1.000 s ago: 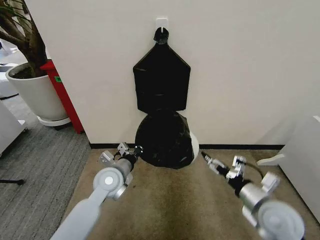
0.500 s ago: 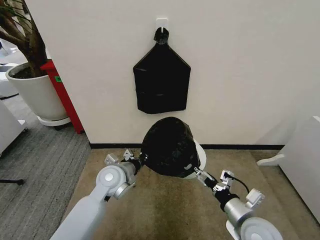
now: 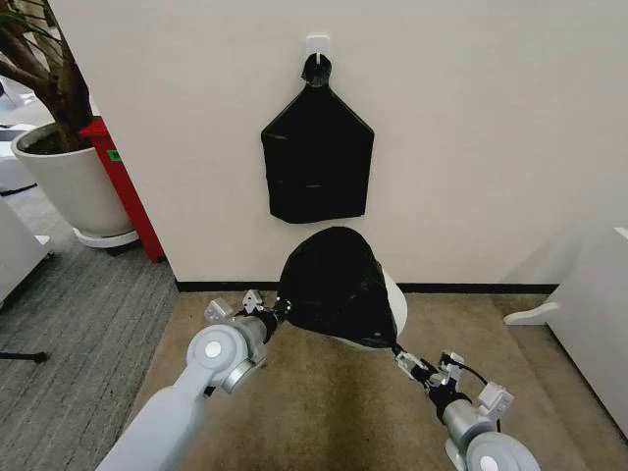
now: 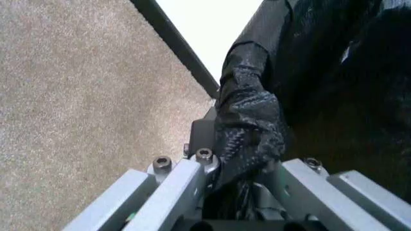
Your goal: Place the garbage bag over the trash bin.
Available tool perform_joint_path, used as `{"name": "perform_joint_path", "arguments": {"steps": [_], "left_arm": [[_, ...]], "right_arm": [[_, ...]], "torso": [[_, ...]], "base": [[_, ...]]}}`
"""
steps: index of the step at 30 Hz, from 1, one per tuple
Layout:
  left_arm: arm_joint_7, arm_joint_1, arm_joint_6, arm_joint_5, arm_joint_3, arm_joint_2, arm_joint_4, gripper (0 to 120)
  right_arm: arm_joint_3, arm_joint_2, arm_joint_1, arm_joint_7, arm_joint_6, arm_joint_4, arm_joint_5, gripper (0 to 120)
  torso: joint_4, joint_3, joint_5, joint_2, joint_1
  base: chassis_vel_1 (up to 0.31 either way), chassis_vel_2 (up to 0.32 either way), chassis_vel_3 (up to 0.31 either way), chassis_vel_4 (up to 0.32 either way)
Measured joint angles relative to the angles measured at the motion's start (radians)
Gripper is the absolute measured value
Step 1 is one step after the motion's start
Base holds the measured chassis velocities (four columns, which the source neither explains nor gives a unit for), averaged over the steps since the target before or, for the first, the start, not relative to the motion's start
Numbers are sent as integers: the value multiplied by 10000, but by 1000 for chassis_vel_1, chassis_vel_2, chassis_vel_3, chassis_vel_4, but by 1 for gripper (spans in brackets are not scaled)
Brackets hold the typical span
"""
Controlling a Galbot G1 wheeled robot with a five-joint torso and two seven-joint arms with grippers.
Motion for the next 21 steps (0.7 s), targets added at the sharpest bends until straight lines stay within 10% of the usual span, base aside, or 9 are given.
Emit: {"name": "perform_joint_path", "arguments": {"steps": [21], "left_arm": [[-1229,-109,1595,3295,720,-84,306,2]], "right_arm": [[778,823,-2714,-585,2165,2257,-2593,100]], "torso": [[-2,-1,2,0,0]], "base": [[0,0,0,0]]}}
